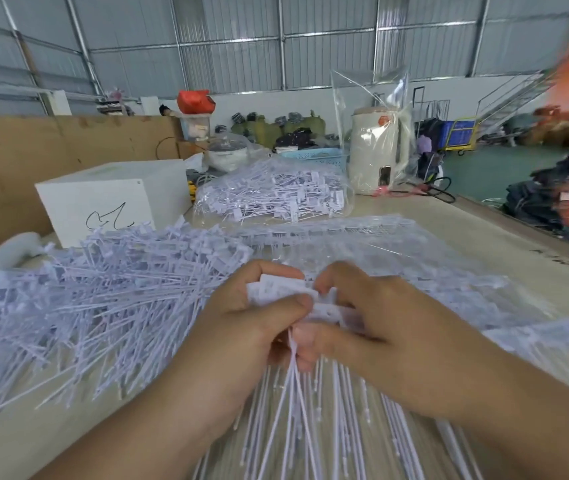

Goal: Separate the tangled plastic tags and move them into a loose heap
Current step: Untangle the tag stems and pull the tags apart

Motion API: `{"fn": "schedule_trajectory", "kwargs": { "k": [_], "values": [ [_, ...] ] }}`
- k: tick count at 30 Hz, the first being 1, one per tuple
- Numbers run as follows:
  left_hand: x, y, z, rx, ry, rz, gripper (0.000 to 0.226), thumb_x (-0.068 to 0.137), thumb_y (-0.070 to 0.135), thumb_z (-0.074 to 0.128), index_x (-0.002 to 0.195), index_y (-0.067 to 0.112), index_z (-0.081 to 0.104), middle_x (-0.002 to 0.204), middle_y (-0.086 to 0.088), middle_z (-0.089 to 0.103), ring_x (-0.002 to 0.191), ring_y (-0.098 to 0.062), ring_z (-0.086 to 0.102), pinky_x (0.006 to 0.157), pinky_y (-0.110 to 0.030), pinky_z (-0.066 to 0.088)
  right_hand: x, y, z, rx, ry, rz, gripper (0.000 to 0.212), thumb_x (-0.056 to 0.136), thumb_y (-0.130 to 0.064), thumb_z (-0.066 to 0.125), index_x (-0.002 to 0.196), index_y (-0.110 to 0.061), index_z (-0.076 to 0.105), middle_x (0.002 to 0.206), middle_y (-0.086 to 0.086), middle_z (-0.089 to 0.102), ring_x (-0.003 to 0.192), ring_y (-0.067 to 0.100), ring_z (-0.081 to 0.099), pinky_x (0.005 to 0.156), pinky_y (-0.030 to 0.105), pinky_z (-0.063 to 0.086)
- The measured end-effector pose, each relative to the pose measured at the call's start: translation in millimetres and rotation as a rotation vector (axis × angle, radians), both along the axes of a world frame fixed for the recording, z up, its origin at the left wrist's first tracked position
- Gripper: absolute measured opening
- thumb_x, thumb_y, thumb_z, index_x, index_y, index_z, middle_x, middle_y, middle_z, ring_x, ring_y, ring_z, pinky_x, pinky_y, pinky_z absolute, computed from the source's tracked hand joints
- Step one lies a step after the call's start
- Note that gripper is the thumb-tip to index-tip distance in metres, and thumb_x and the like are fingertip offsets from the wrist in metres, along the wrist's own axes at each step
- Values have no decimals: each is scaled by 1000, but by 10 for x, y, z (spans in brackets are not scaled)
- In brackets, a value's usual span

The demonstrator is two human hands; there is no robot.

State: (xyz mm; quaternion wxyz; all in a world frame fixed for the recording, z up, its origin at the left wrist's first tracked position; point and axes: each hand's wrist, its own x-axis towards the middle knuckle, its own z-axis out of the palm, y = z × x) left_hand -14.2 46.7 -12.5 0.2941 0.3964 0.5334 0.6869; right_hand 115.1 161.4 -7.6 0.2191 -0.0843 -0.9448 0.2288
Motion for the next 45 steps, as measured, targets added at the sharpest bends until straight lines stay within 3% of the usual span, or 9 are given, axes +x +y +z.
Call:
{"fn": "schedule_trajectory", "kwargs": {
  "k": [5, 9, 13, 20, 25, 30, 37, 41, 45],
  "values": [
    [-56, -30, 63, 97, -51, 71, 22, 64, 12, 69, 86, 13, 65, 59, -14, 62, 38, -21, 50, 39, -27, 43, 109, 167, 90, -76, -114, -44, 54, 77, -76, 44, 65, -23, 46, 51, -8, 42, 45, 7, 37, 50, 29, 30],
    [-59, -46, 73, 87, -42, 30, 23, 64, 6, 76, 81, 18, 69, 60, -13, 61, 38, -21, 49, 40, -28, 41, 125, 185, 108, -63, -49, -62, 49, 82, -66, 53, 67, -20, 47, 50, -6, 39, 43, 9, 36, 47, 31, 29],
    [-64, -60, 56, 34, -21, -29, 11, 68, 20, 71, 79, 23, 71, 58, -10, 59, 39, -21, 48, 41, -26, 41, 127, 144, 117, 4, 28, -83, 52, 81, -67, 52, 61, -19, 47, 49, -1, 39, 41, 12, 37, 45, 33, 29],
    [-67, -79, 87, 32, 13, -49, 19, 65, 24, 74, 84, 24, 76, 58, -7, 61, 39, -19, 49, 45, -26, 41, 131, 145, 117, -19, 73, 12, 31, 90, -50, 61, 84, -20, 67, 50, -6, 44, 40, 10, 39, 42, 16, 25],
    [1, -48, 102, 106, -29, 1, 20, 59, 12, 81, 75, 22, 75, 55, -7, 58, 39, -17, 48, 41, -21, 41, 85, 86, 69, -35, 150, -61, 50, 86, -65, 54, 67, -19, 49, 46, 0, 34, 40, 11, 32, 43, 26, 24],
    [122, 0, 95, 204, -200, 88, 10, 69, 11, 66, 72, 18, 73, 53, -6, 55, 38, -14, 46, 38, -23, 43, 27, -91, 52, 30, 254, -206, 48, 85, -64, 50, 59, -27, 34, 47, -4, 38, 42, 17, 34, 42, 33, 26],
    [177, 17, 57, 206, -311, 136, 9, 66, 12, 67, 72, 17, 72, 54, -6, 60, 39, -12, 53, 38, -22, 46, -26, -164, 7, 77, 336, -242, 46, 92, -48, 54, 60, -31, 27, 40, -7, 26, 38, 15, 31, 42, 26, 21],
    [-129, -34, 86, 212, -384, 215, 8, 83, 7, 61, 81, 12, 66, 58, -3, 60, 43, -9, 55, 41, -21, 49, 40, -71, 68, -84, 523, -286, 46, 91, -49, 51, 57, -25, 31, 43, -6, 33, 36, 10, 27, 37, 16, 21],
    [-212, -73, 123, 123, -154, 152, 6, 74, 16, 68, 79, 18, 68, 58, -3, 59, 45, -14, 55, 41, -25, 46, 68, -16, 69, -90, 394, -110, 46, 90, -59, 48, 64, -23, 41, 49, -4, 36, 41, 8, 34, 41, 22, 30]
  ]
}}
